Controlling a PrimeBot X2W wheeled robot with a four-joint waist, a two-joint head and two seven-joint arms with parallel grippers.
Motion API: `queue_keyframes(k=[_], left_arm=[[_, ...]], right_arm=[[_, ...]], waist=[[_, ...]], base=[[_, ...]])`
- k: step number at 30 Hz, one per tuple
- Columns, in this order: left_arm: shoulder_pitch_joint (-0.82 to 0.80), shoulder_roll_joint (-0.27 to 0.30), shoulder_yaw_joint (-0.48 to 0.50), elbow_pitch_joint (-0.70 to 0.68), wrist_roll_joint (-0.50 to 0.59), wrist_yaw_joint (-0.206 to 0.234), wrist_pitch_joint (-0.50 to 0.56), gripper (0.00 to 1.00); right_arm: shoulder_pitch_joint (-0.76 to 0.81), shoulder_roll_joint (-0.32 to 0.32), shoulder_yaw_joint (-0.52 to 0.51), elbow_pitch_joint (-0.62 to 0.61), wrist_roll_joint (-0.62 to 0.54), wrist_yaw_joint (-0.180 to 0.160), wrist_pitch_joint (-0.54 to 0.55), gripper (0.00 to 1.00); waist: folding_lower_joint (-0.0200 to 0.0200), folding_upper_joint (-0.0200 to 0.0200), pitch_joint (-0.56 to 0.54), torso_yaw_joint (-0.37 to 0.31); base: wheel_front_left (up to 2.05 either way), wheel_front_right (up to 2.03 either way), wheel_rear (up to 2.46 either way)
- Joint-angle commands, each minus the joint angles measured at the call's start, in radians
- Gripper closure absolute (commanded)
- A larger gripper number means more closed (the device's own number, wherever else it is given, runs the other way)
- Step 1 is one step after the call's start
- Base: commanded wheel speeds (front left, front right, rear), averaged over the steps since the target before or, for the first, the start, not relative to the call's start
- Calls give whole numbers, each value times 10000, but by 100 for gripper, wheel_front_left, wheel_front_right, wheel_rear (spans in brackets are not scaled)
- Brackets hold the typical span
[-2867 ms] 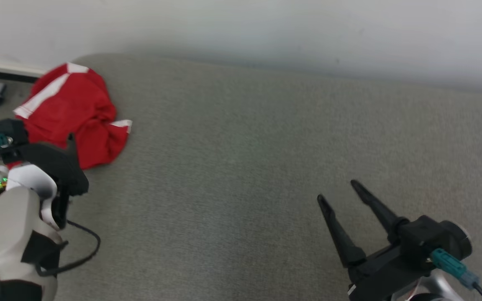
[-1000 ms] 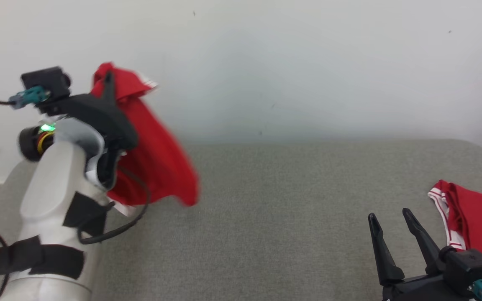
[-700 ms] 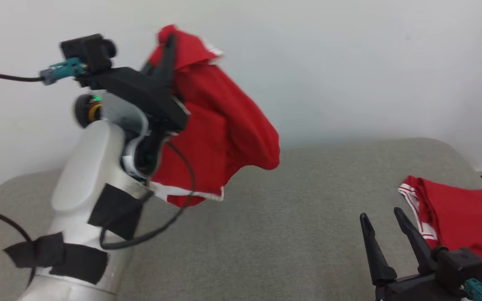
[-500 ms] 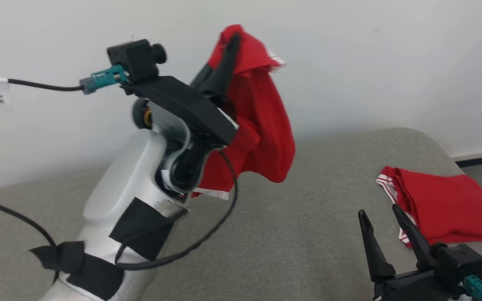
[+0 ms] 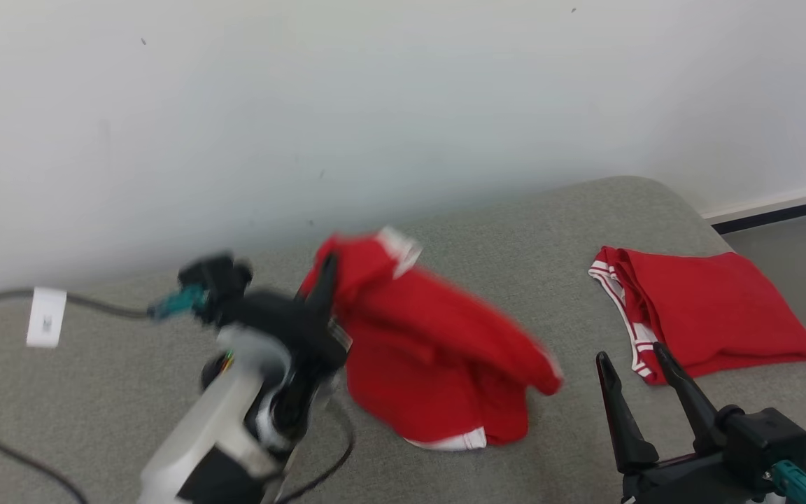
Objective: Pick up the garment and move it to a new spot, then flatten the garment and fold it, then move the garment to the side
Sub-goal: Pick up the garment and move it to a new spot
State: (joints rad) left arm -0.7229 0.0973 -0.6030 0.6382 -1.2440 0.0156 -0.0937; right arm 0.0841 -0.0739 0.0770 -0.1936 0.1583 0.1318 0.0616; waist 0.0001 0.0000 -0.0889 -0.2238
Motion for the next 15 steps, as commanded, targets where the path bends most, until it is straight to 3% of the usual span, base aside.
queue_keyframes(k=[1,7,8,9,10,15], left_arm=[[436,209,-41,430,-19,84,-3,100],[1372,582,-284,2401,184,16,-84,100],[1471,585,-345,2621,246,-8,-130,76],[1562,580,-435,2820,317,-70,-127,28],[1615,565,-518,2992,378,-101,-127,0],[1729,428,-663,3492,467,-445,-216,0]], right_arm=[[61,20,43,2,-36,-19,8,0],[-1,8,200,3,3,-19,49,0],[10,4,220,7,10,-19,56,0],[25,5,228,15,16,-19,53,0],[39,4,257,22,27,-19,64,0],[96,7,228,29,58,-20,93,0]], waist=[[-1,0,10,66],[-1,0,-16,308],[-1,0,-26,371],[-1,0,-41,427],[-1,0,-58,478],[-1,0,-181,724]], base=[[0,0,0],[0,0,0],[0,0,0],[0,0,0],[0,0,0],[0,0,0]])
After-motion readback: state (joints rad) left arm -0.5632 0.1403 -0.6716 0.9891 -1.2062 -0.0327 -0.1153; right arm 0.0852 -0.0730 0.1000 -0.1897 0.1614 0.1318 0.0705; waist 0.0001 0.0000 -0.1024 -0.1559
